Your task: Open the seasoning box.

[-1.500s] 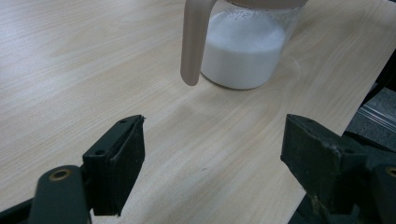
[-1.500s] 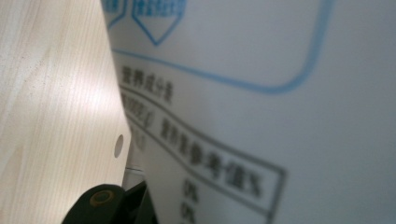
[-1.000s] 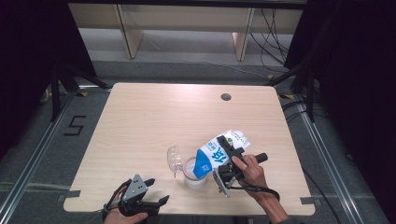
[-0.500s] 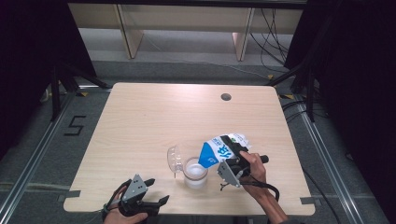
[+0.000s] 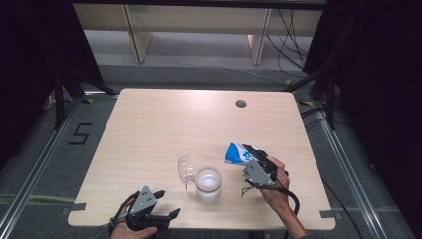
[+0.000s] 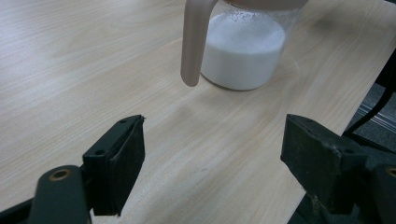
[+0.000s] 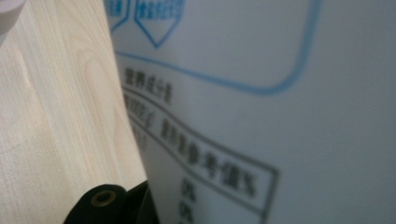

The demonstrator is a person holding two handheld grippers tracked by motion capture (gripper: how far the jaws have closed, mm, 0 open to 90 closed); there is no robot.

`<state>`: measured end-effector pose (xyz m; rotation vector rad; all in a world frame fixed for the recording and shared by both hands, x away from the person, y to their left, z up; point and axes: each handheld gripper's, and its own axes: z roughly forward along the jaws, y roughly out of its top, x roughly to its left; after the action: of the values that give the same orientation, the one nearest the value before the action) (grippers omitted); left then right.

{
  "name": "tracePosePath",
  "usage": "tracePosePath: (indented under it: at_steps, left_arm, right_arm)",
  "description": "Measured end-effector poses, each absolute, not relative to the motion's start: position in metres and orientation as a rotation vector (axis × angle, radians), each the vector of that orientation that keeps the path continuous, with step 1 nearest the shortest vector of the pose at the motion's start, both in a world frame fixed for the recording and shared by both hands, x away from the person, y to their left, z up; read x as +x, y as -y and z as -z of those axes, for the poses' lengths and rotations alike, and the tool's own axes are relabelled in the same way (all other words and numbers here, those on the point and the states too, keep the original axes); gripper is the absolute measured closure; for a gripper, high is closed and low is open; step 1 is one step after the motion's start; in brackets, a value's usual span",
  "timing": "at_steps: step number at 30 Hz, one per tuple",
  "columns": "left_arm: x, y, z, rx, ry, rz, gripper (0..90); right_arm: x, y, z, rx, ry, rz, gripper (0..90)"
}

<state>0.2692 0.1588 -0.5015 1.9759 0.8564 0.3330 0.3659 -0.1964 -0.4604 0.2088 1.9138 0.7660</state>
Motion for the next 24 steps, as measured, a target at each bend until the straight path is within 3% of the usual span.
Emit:
tracePosePath:
  at_steps: [24]
  left_arm:
    - [0.269, -0.158, 0.502, 1.971, -0.857, -0.317, 21.2]
  right_arm:
    - [0.398, 0.255, 0.484, 0.731, -1.983, -1.132, 79.0]
